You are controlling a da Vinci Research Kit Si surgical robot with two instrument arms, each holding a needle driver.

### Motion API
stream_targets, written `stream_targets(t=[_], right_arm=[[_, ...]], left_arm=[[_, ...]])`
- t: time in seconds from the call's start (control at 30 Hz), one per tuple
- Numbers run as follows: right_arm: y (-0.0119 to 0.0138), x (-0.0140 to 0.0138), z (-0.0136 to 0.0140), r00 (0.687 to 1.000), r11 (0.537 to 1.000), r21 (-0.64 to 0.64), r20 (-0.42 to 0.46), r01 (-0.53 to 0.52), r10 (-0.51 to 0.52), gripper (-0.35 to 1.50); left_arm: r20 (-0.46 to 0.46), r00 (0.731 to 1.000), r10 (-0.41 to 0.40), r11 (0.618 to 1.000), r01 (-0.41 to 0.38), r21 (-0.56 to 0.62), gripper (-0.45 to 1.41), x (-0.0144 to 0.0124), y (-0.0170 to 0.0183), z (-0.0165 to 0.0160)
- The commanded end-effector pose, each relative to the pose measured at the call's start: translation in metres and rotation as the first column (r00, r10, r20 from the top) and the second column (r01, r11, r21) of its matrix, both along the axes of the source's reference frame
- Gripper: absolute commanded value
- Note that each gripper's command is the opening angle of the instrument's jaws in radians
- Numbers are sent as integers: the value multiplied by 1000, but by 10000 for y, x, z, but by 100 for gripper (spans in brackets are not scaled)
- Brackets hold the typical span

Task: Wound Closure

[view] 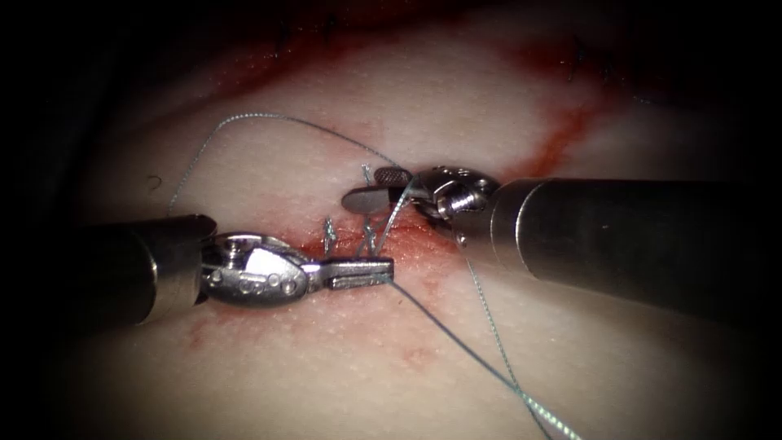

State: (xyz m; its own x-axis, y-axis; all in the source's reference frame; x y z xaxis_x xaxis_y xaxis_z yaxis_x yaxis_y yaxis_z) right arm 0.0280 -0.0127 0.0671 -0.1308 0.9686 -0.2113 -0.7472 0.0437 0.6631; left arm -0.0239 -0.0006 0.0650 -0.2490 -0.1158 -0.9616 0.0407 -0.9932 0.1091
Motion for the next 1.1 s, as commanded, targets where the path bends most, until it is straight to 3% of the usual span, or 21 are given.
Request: stream_targets(t=[0.03,0.33,0.57,0.63,0.67,0.7,0.73,0.9,1.1], right_arm=[[-1,4,11,1000,1000,-1,4,-5,5,125],[-12,17,36,1000,998,63,-22,12,-11,128],[-14,33,36,999,997,76,-37,22,-19,125],[-16,35,35,999,997,77,-37,25,-22,114],[-18,35,35,999,997,66,-27,47,-45,96],[-19,34,34,998,996,65,-17,61,-60,59],[-22,31,34,994,992,72,22,102,-103,-35],[-21,23,35,989,991,40,63,131,-134,-35],[-15,18,25,989,989,-27,24,144,-143,-35]], left_arm=[[0,1000,2,1000,-2,1,-45,-5,-2,7],[1,1000,8,1000,-8,0,-45,-6,-3,8],[4,1000,11,1000,-11,0,-45,-7,-4,9],[6,1000,13,1000,-13,0,-45,-7,-4,9],[6,1000,14,1000,-14,0,-45,-7,-4,9],[7,1000,14,1000,-14,0,-45,-7,-4,9],[7,1000,14,1000,-14,0,-45,-7,-4,9],[5,1000,17,1000,-17,0,-45,-6,-4,9],[9,1000,20,1000,-20,13,-45,1,-1,11]])
